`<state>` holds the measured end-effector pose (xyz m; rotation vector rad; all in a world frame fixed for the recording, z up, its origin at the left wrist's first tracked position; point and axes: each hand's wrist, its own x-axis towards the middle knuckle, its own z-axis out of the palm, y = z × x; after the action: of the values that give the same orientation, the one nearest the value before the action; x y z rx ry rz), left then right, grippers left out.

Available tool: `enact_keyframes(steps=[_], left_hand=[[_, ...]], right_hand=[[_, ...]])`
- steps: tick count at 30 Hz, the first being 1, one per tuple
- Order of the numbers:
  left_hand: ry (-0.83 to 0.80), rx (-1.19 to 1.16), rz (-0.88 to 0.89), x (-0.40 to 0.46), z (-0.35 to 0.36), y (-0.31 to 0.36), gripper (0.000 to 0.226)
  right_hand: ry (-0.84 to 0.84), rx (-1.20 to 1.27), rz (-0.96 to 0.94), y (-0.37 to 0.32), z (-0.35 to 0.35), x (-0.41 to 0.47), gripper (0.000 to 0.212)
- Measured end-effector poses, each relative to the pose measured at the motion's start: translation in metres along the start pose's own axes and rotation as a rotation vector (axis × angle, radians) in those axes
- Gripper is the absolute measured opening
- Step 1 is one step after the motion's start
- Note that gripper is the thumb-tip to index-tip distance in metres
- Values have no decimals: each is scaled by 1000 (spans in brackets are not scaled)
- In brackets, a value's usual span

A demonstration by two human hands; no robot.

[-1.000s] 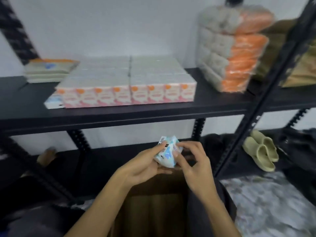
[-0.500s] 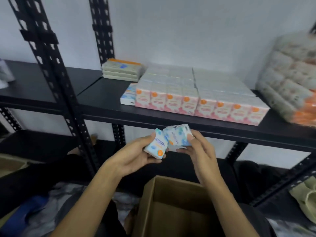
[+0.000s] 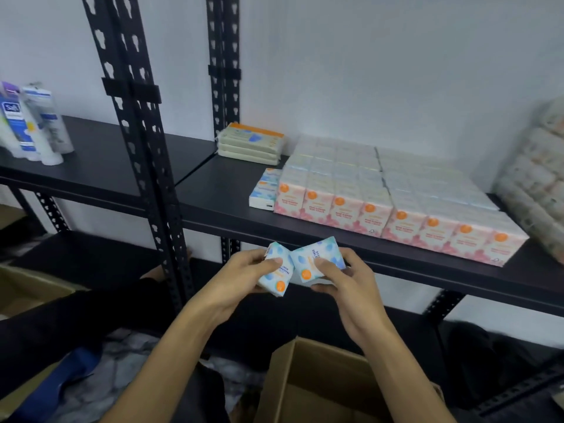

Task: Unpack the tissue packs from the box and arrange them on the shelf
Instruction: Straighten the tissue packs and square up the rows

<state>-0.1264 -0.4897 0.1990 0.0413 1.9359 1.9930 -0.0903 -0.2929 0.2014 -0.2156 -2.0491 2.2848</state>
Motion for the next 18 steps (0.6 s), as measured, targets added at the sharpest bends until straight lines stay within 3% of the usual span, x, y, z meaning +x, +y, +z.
enact_keyframes(steps=[3, 9, 13, 18], left_hand=[[62, 34, 75, 0, -14, 20, 24], [180, 9, 206, -7, -44, 61, 52], [294, 91, 278, -10, -62, 82, 27], [478, 38, 274, 8, -71, 98, 31]], right_hand=[[-41, -19, -53, -21, 2, 10, 21], [-185, -57, -161, -70, 20, 25, 42], [-173, -205, -260, -103, 32, 41, 24], [-133, -222, -265, -139, 50, 81, 27]])
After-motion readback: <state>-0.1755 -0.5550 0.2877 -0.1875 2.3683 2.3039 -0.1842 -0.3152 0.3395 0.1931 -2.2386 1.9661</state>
